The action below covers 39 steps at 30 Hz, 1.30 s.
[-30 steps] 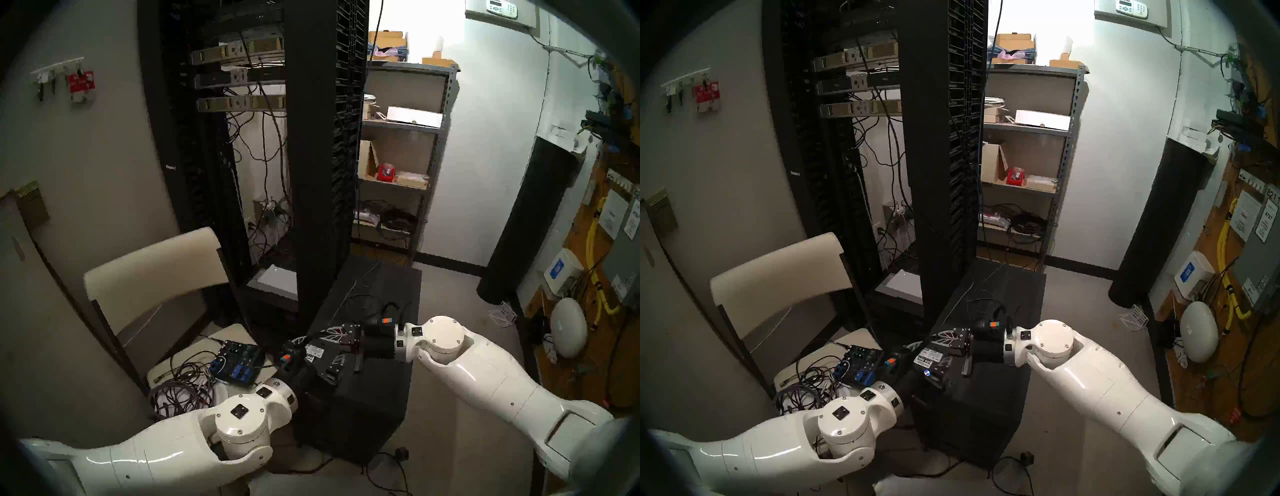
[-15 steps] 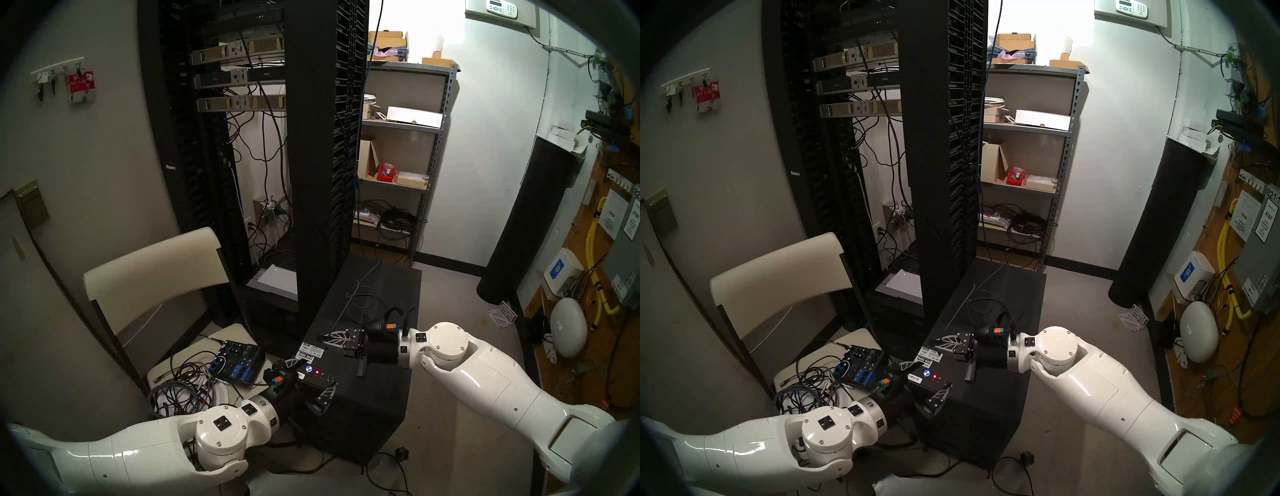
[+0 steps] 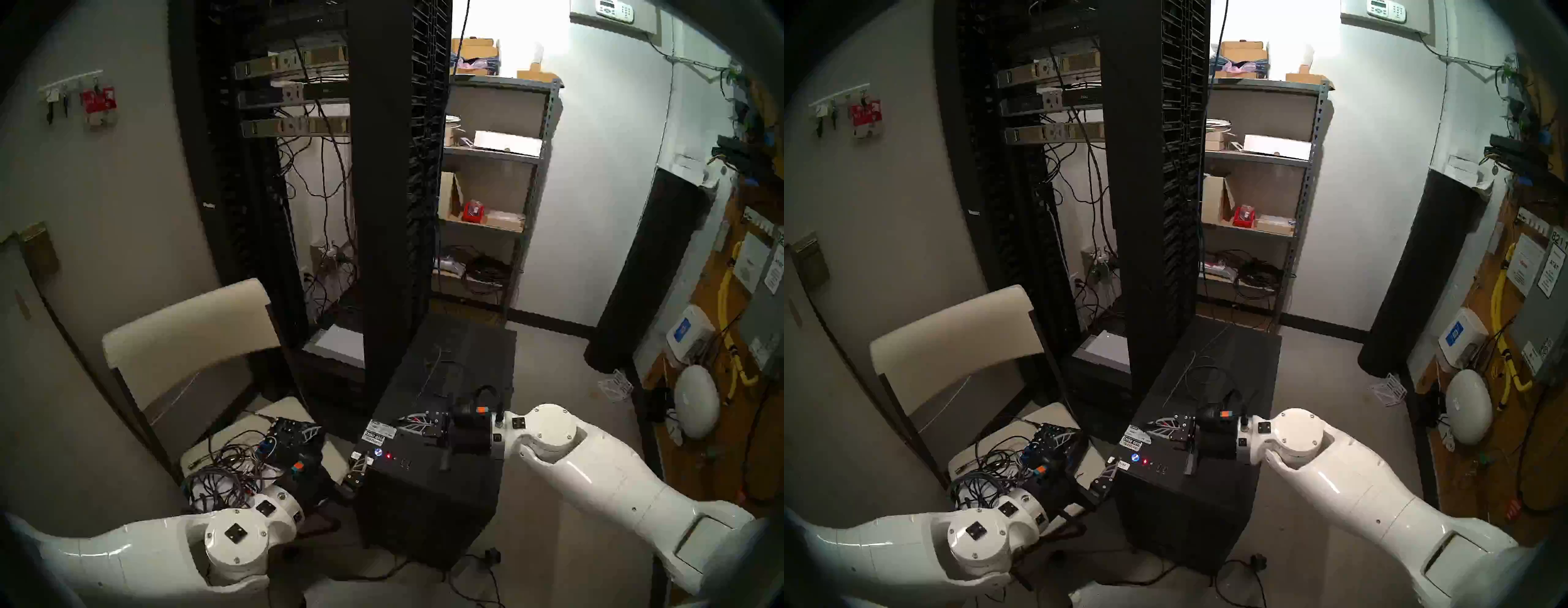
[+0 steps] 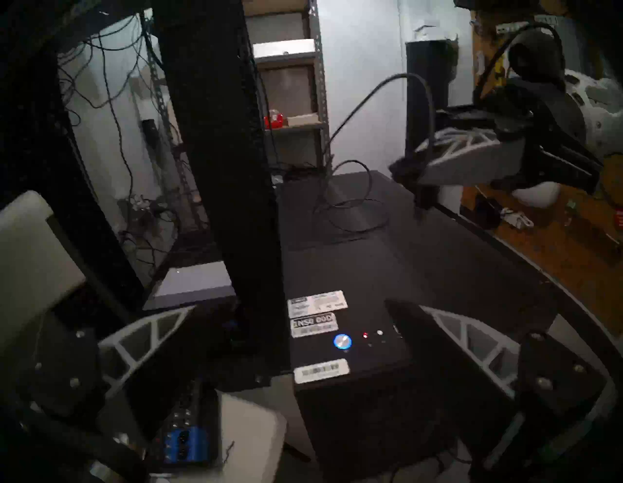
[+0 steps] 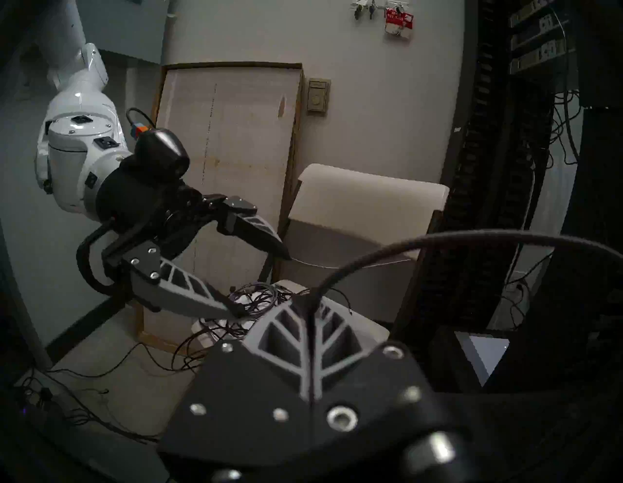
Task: Insert the cable into the workstation's USB slot
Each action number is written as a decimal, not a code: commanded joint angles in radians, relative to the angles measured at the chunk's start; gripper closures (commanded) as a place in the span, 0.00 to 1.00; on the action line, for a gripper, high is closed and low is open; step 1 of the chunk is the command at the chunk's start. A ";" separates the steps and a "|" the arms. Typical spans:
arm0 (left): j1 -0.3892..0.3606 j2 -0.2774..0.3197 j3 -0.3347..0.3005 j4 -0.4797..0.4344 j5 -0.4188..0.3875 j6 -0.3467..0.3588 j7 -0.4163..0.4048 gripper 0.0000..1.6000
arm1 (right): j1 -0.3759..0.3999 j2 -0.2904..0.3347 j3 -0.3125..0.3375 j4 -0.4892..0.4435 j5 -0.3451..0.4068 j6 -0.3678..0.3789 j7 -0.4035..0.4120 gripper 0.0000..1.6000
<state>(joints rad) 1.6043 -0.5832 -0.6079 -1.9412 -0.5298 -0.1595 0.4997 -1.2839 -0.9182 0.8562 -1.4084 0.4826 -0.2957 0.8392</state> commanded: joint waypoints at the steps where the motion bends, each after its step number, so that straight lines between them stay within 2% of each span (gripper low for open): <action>1: 0.011 -0.012 -0.006 -0.032 0.057 -0.033 0.066 0.00 | -0.008 -0.011 -0.002 0.026 0.002 -0.056 0.019 1.00; 14: -0.001 -0.035 -0.006 -0.026 0.082 -0.032 0.089 0.00 | 0.015 -0.057 -0.010 0.165 0.011 -0.123 0.101 1.00; 25: -0.005 -0.033 -0.002 -0.029 0.086 -0.031 0.088 0.00 | 0.025 -0.081 -0.017 0.196 -0.013 -0.113 0.106 1.00; 32: -0.004 -0.031 0.000 -0.031 0.086 -0.034 0.086 0.00 | 0.044 -0.112 -0.024 0.262 -0.034 -0.113 0.105 1.00; 39: -0.002 -0.033 -0.001 -0.029 0.089 -0.038 0.090 0.00 | 0.056 -0.136 -0.023 0.290 -0.045 -0.115 0.104 1.00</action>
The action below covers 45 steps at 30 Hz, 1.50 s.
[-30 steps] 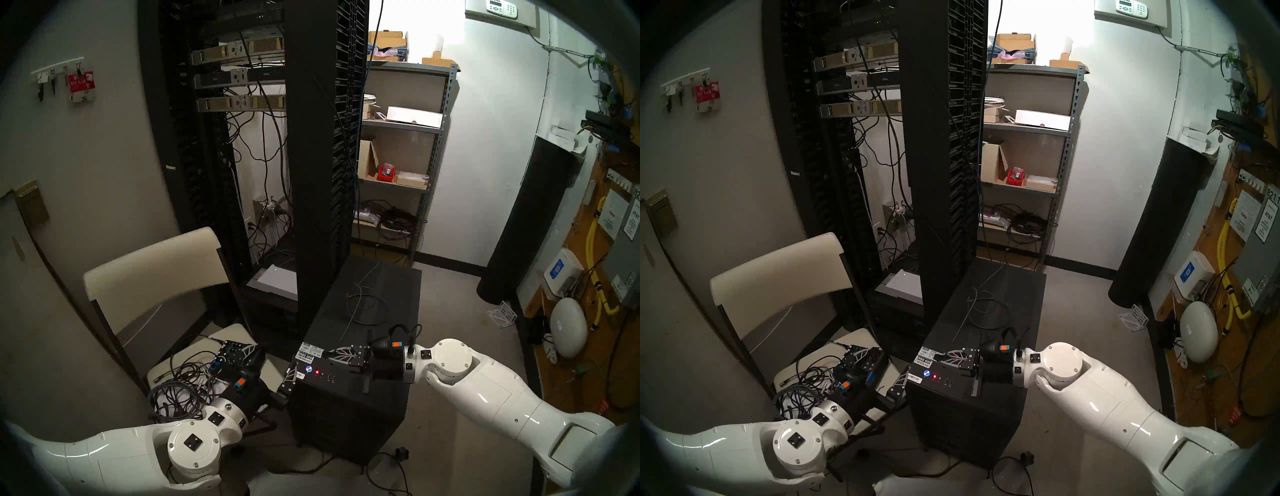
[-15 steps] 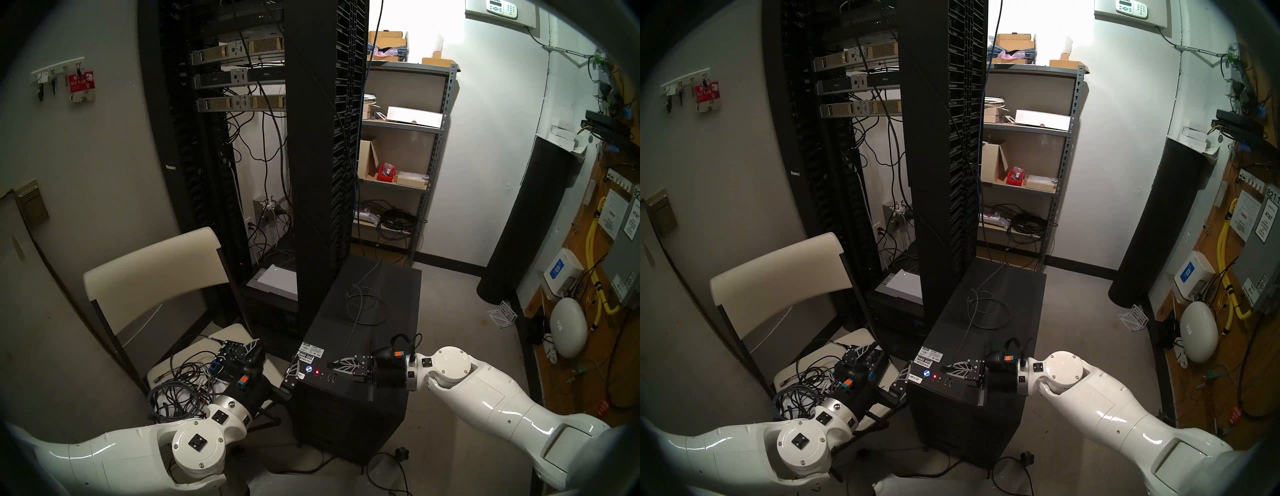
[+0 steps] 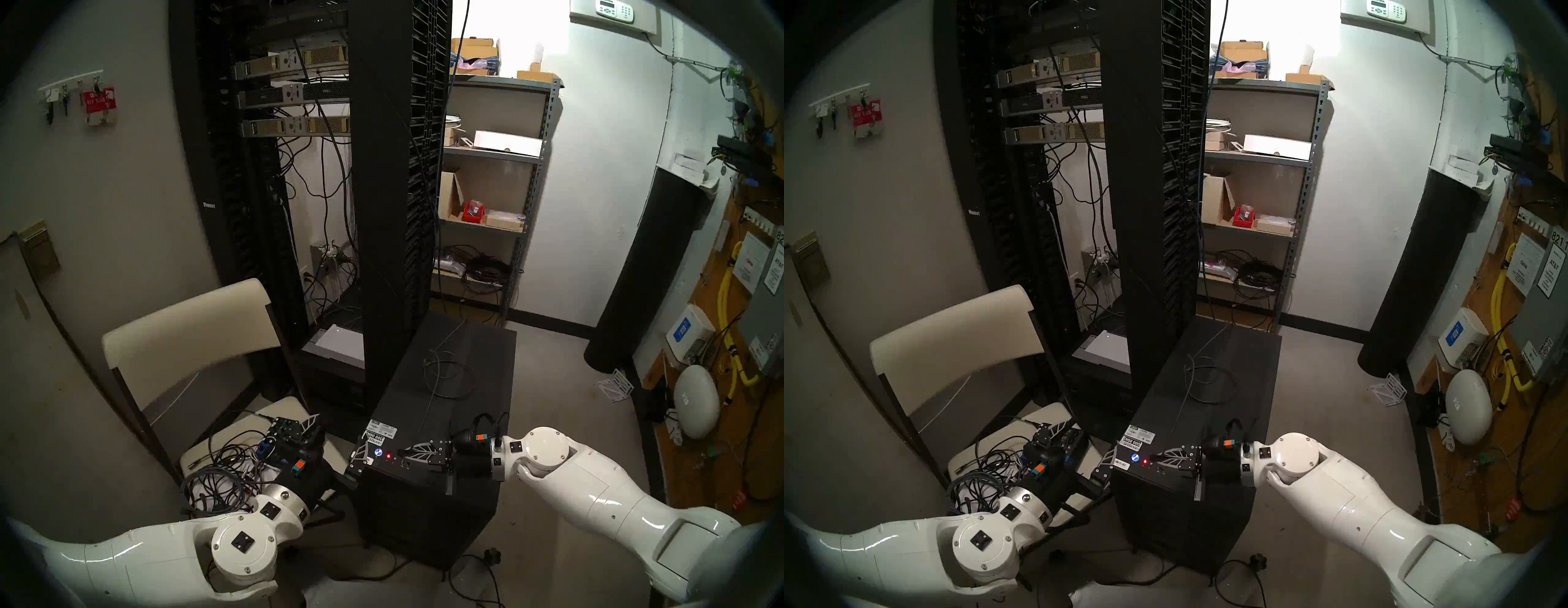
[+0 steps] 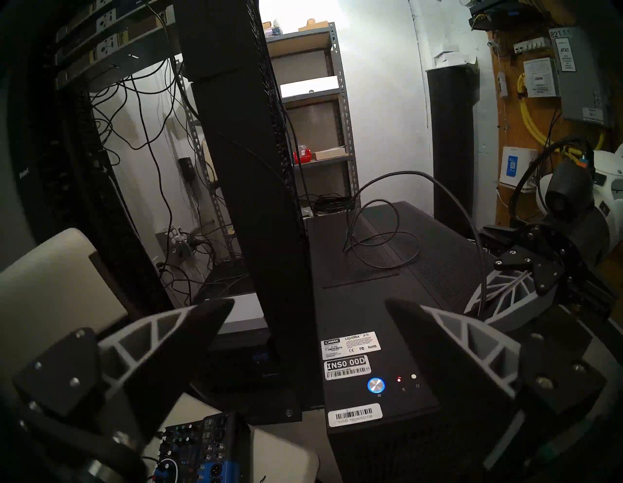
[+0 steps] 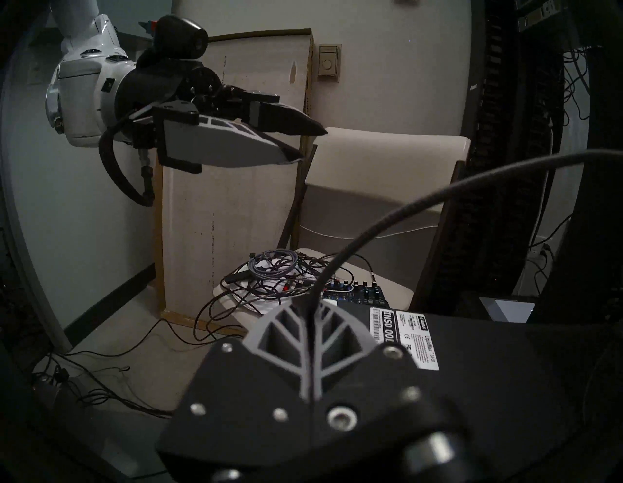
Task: Insert the cable into the workstation's USB slot
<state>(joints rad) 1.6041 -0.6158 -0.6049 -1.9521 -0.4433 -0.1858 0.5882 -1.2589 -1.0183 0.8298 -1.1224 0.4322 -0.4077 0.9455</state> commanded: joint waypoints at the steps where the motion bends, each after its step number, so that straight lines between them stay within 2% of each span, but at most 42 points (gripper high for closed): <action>1: -0.002 0.000 -0.004 -0.019 0.003 -0.012 0.002 0.00 | 0.032 -0.039 0.004 0.007 0.004 -0.003 -0.003 1.00; 11: -0.001 0.001 -0.005 -0.015 0.003 -0.016 0.002 0.00 | 0.051 -0.077 -0.003 0.061 -0.019 -0.012 -0.018 1.00; 25: 0.001 0.002 -0.004 -0.015 0.007 -0.022 0.006 0.00 | 0.059 -0.101 -0.004 0.106 -0.039 -0.027 -0.025 1.00; 45: 0.001 0.008 -0.003 -0.022 0.006 -0.025 0.013 0.00 | 0.067 -0.119 -0.011 0.138 -0.073 0.007 -0.039 1.00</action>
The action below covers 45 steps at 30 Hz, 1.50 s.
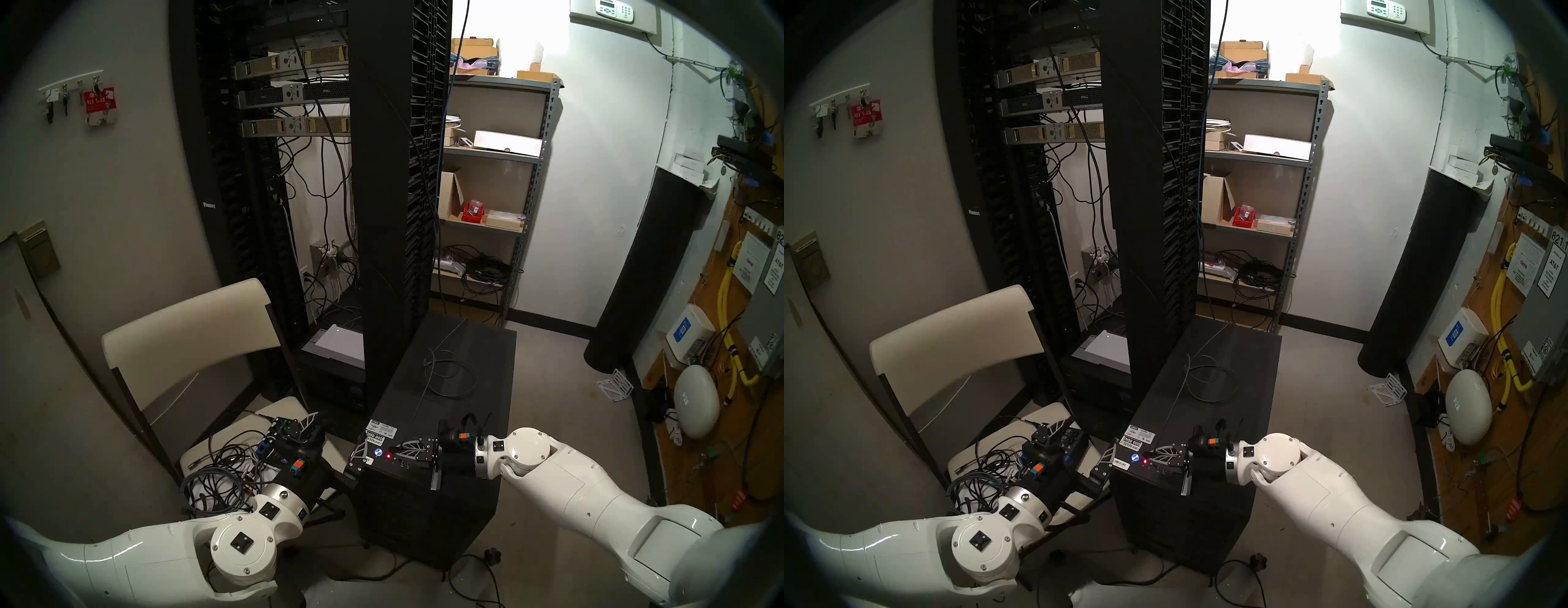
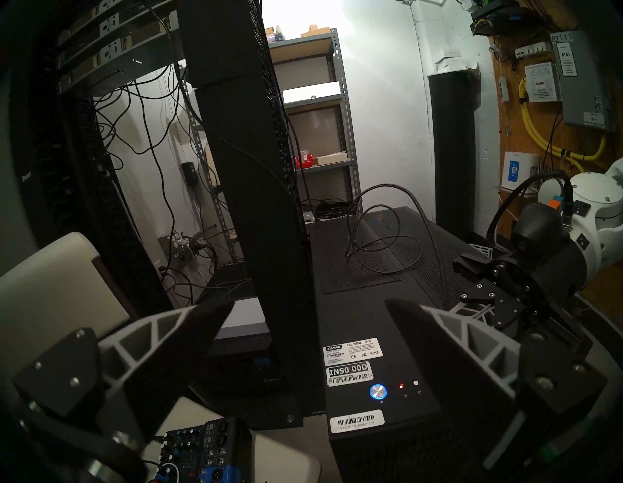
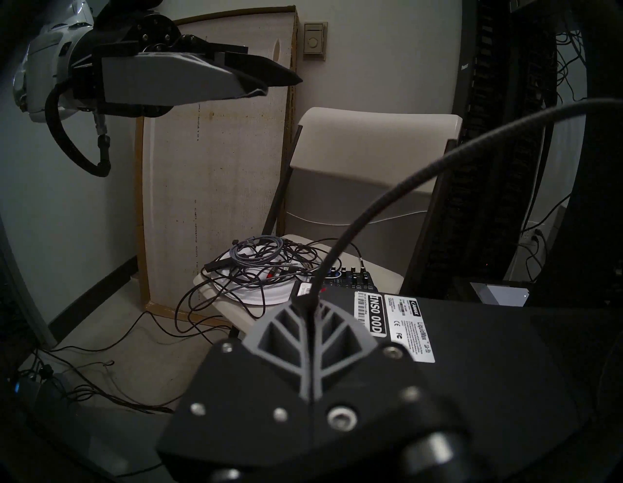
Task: Insert the cable into the workstation's USB slot
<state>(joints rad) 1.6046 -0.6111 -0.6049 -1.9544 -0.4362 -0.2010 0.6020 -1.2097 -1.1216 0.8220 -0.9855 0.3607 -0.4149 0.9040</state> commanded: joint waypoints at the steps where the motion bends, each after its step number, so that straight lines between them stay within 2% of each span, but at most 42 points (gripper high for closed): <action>1: 0.001 0.003 -0.003 -0.020 -0.001 -0.010 -0.001 0.00 | 0.017 -0.016 -0.003 0.004 -0.001 0.015 0.003 1.00; 20: -0.003 0.004 -0.001 -0.022 0.000 -0.012 0.004 0.00 | 0.020 -0.027 0.004 0.028 -0.006 0.038 0.004 1.00; 45: -0.003 0.012 -0.003 -0.027 -0.003 -0.016 0.011 0.00 | 0.044 -0.062 0.015 0.107 -0.001 0.013 0.039 1.00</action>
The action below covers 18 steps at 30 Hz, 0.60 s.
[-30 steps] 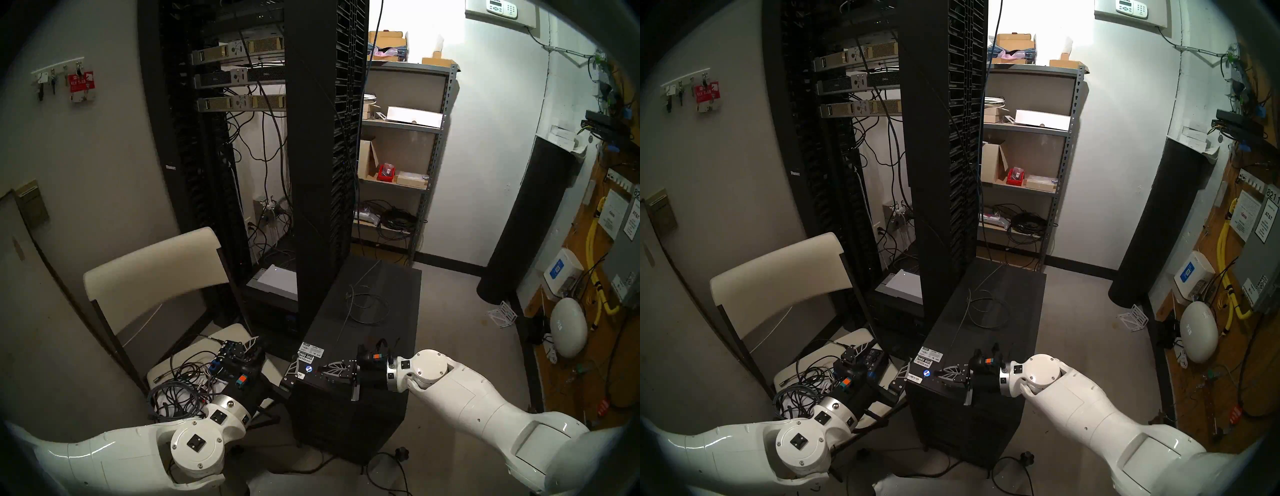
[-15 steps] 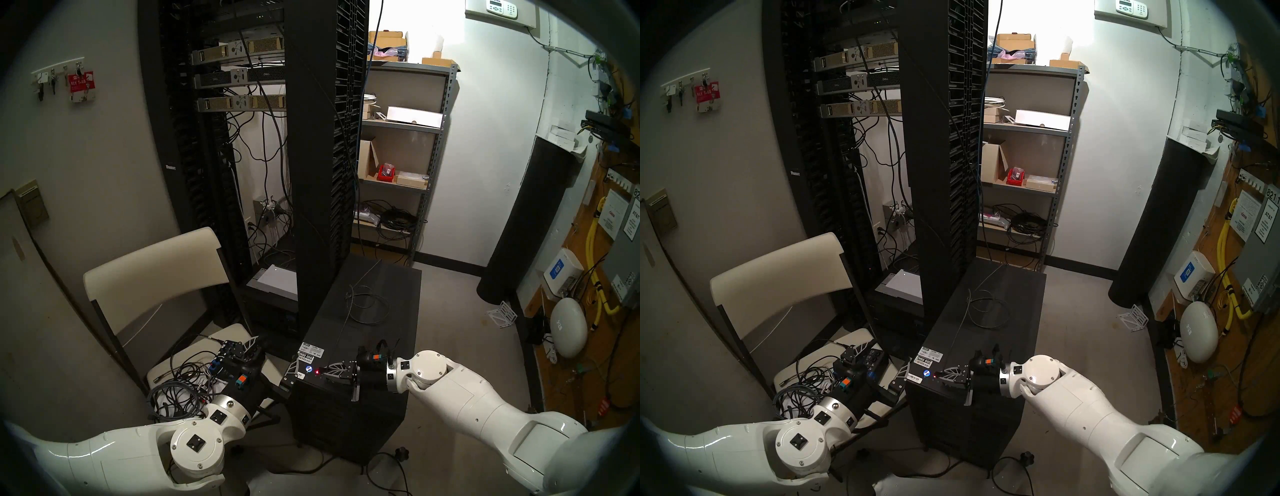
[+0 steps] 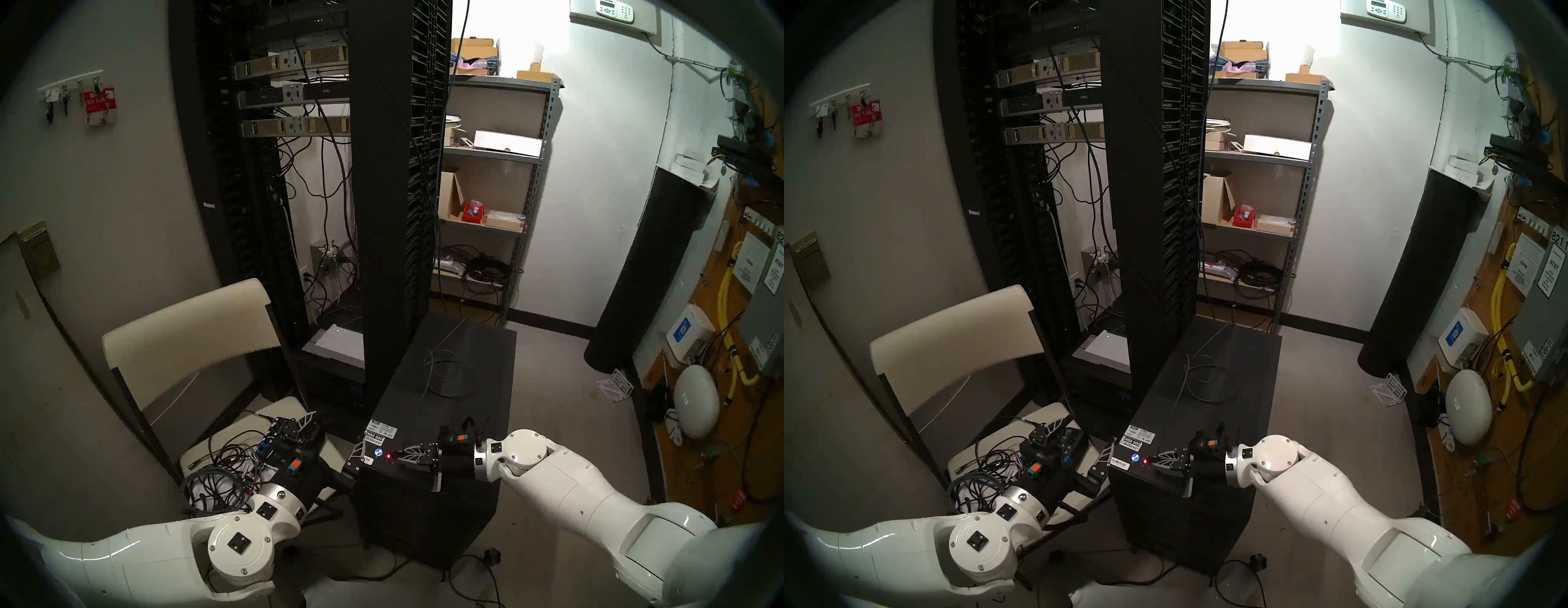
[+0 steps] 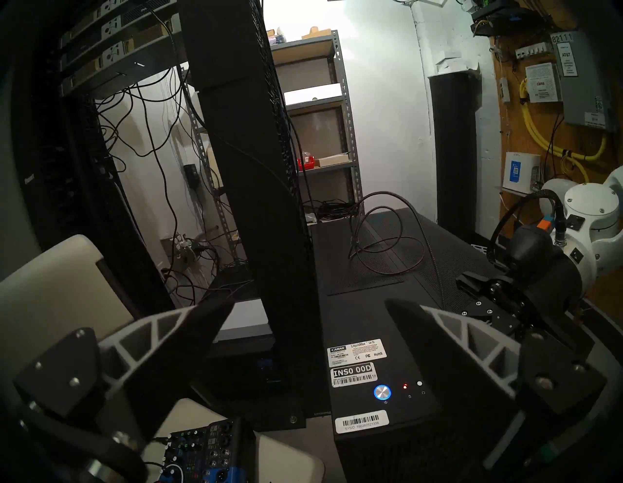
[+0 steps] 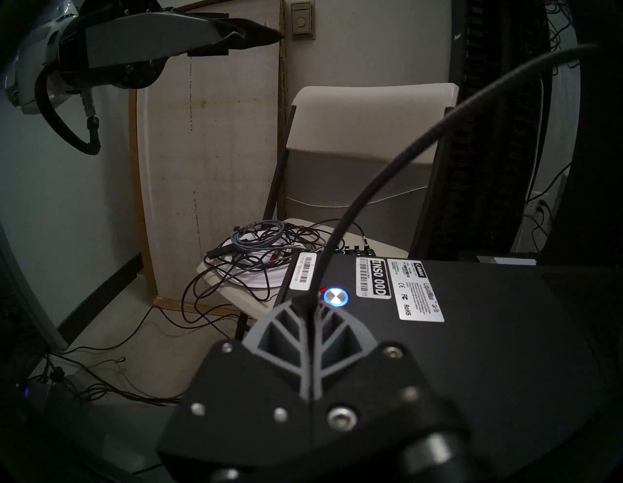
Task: Insert the cable into the workstation's USB slot
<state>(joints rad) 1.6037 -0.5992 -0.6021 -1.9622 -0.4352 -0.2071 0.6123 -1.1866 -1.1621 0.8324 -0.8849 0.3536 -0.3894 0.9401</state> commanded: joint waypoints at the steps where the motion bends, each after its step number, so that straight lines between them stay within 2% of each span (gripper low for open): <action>1: -0.002 0.001 -0.006 -0.019 -0.004 -0.010 0.000 0.00 | 0.021 -0.023 0.006 0.008 0.006 -0.013 0.003 1.00; 18: -0.001 0.005 -0.004 -0.021 -0.009 -0.019 0.002 0.00 | 0.023 -0.020 0.014 0.003 -0.008 -0.010 -0.009 1.00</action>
<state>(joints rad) 1.6038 -0.5942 -0.6019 -1.9641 -0.4400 -0.2141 0.6161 -1.1794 -1.1767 0.8449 -0.8691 0.3479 -0.4007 0.9306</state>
